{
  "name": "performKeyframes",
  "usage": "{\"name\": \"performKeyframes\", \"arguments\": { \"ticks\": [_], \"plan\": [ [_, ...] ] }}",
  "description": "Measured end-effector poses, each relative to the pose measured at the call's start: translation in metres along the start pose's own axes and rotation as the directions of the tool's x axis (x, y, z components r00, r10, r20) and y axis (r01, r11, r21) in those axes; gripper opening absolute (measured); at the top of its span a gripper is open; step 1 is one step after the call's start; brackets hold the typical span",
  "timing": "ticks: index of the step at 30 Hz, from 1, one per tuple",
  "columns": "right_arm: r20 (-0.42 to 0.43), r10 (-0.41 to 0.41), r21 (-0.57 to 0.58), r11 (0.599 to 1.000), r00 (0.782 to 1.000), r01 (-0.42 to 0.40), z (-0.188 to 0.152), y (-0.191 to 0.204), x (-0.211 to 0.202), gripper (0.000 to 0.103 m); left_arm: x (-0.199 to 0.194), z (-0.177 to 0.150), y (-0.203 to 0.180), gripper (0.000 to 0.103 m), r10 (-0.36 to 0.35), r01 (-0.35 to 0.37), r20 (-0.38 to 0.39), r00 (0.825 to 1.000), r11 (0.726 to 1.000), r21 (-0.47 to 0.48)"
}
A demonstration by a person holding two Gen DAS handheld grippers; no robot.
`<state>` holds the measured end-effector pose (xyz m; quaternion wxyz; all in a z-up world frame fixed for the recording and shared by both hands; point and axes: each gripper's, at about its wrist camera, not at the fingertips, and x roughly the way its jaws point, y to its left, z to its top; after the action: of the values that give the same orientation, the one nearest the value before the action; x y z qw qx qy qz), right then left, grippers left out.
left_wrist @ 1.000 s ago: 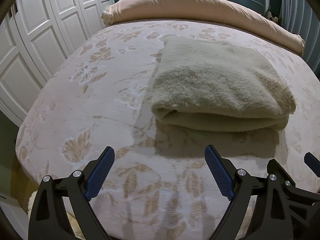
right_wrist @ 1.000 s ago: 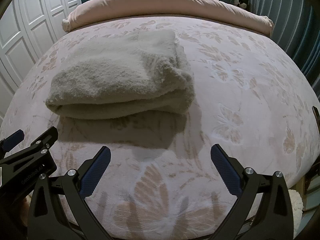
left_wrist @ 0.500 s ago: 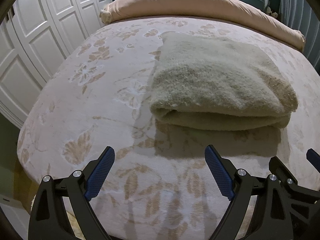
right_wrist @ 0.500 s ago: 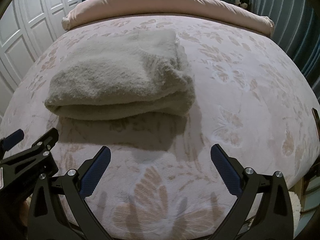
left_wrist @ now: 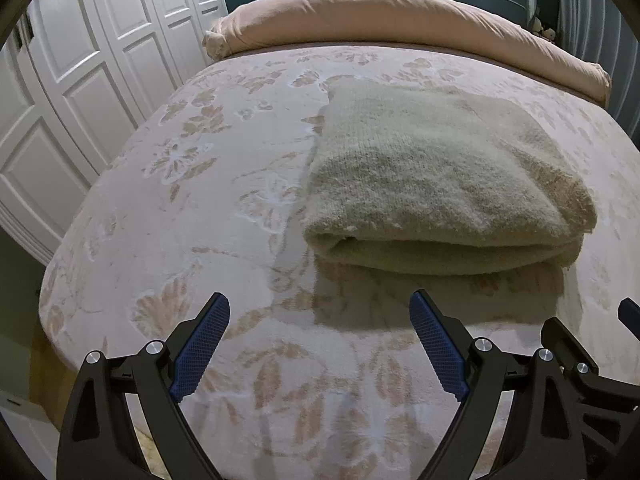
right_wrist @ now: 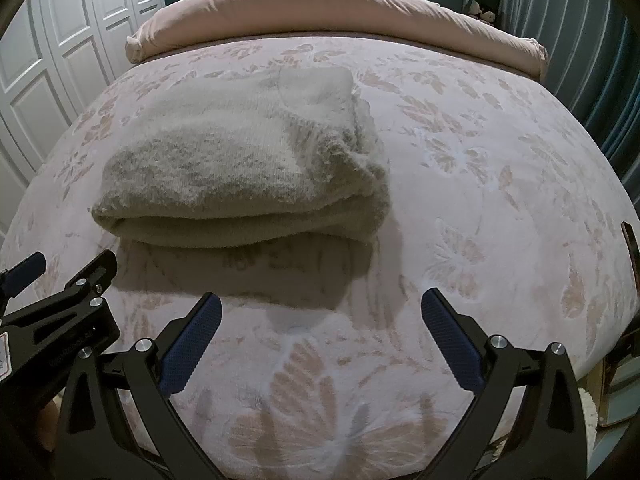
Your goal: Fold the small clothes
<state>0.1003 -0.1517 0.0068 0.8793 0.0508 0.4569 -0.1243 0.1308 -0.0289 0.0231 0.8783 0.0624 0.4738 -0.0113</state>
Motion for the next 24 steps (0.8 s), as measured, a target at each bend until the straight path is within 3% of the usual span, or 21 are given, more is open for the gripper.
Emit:
{"name": "performKeyframes", "arguments": {
  "ticks": [24],
  "plan": [
    [0.000, 0.013, 0.008, 1.000, 1.000, -0.013, 0.0024, -0.0010, -0.0021, 0.098, 0.0031, 0.0004, 0.0024, 0.084, -0.024, 0.023, -0.042, 0.999, 1.000, -0.020]
  ]
}}
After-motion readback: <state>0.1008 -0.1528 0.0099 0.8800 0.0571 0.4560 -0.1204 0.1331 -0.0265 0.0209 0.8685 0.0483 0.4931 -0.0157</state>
